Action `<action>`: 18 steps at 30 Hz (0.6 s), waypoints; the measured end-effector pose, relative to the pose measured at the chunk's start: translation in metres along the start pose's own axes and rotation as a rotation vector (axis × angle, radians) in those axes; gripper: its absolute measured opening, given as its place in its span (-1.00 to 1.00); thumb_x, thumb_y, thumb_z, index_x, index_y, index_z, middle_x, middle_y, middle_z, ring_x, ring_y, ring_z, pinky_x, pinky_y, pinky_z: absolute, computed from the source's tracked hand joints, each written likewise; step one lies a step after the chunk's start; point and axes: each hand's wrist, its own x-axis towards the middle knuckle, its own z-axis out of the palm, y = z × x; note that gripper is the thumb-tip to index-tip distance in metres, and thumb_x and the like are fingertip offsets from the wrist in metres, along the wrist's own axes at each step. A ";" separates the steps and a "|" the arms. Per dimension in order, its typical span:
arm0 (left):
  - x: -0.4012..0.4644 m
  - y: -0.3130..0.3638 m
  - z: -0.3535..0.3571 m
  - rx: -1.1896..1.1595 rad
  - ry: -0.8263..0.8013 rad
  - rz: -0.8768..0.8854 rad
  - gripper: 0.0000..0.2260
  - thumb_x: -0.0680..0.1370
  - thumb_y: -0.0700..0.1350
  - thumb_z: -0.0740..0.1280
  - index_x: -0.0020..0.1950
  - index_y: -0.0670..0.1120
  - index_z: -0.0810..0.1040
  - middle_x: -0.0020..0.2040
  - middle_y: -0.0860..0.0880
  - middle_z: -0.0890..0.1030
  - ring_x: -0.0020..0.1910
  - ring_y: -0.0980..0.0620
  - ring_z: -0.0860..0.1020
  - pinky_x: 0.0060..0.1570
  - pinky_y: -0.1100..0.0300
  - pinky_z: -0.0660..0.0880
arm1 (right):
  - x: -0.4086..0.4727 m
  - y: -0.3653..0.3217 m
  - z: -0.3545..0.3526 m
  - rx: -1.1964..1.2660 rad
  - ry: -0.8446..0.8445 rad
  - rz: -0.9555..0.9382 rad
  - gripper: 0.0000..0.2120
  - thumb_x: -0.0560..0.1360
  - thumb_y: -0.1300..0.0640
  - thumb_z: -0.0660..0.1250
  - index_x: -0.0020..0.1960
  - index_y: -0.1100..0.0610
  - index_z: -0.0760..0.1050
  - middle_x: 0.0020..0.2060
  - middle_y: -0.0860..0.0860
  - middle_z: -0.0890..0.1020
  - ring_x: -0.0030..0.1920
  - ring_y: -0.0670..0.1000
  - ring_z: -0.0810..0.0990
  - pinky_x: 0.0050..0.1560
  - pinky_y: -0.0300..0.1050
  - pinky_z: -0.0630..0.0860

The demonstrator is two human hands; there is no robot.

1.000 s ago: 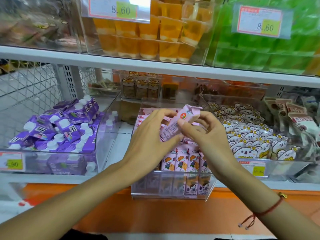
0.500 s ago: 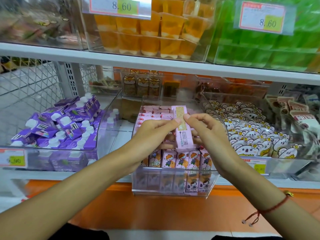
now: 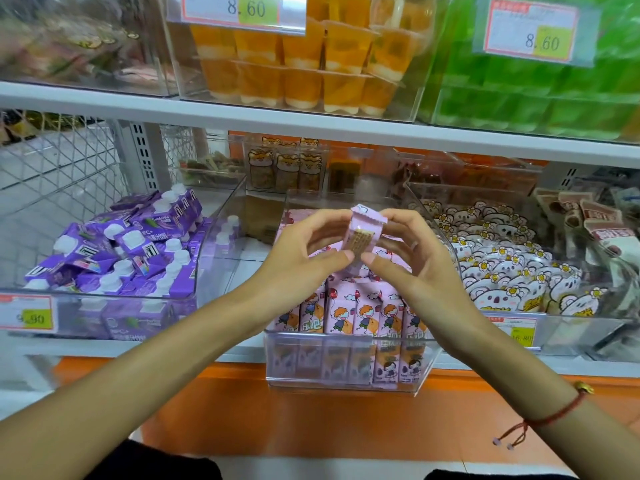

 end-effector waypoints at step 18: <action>0.001 0.001 -0.005 0.068 0.184 0.170 -0.57 0.43 -0.26 0.48 0.24 -0.02 0.50 0.26 0.02 0.48 0.20 0.14 0.51 0.05 0.34 0.54 | 0.007 0.000 -0.012 0.219 0.203 0.154 -0.87 0.42 0.09 0.41 -0.03 0.01 0.63 -0.13 -0.06 0.70 -0.10 -0.10 0.67 -0.12 -0.31 0.55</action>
